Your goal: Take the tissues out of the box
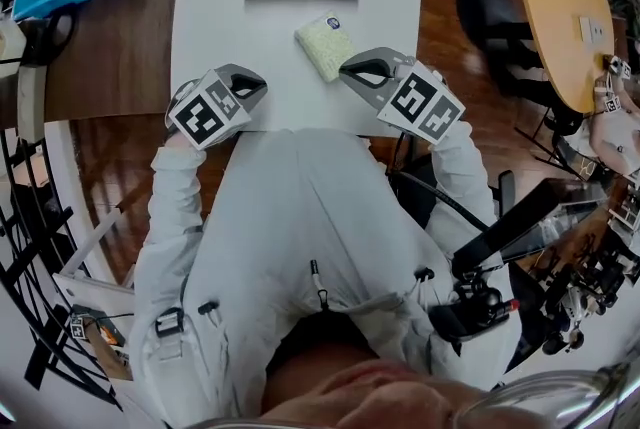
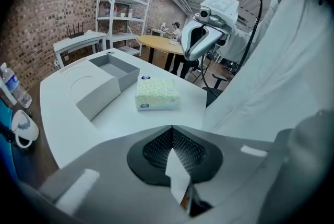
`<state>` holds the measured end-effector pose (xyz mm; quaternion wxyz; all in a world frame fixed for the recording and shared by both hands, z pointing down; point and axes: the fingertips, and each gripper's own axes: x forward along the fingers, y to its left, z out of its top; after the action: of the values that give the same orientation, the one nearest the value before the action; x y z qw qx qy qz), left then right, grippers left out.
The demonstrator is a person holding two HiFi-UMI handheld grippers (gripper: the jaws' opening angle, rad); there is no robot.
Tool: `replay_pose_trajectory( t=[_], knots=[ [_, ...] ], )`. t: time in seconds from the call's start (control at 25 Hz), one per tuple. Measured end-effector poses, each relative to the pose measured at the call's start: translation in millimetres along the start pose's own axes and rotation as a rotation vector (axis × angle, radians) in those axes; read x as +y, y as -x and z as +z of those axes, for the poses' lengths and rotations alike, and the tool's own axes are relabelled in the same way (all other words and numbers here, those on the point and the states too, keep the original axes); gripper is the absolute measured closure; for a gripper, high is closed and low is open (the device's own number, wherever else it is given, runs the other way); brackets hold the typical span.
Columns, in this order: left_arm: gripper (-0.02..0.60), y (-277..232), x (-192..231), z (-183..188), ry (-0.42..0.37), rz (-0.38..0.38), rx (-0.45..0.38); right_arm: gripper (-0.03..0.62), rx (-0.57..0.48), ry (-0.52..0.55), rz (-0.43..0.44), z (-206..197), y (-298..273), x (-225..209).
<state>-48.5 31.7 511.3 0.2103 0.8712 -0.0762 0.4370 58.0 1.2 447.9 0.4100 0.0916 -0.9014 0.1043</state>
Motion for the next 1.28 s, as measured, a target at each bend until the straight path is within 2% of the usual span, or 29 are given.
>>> replay_pose_trajectory(
  t=[0.12,0.48,1.12,1.28],
  knots=[
    [0.568,0,-2,-2,-0.005,0.001,0.010,0.591,-0.022,-0.024,0.004,-3,-2,5],
    [0.568,1,-10,0,-0.015,0.004,0.010,0.591,0.014,-0.011,0.011,-14,-7,11],
    [0.568,-1,-23,-5,-0.036,-0.005,0.018,0.591,0.002,-0.088,-0.050,-25,-2,18],
    [0.568,6,-19,-16,-0.034,0.006,0.017,0.591,0.002,-0.093,-0.066,-20,-8,17]
  ],
)
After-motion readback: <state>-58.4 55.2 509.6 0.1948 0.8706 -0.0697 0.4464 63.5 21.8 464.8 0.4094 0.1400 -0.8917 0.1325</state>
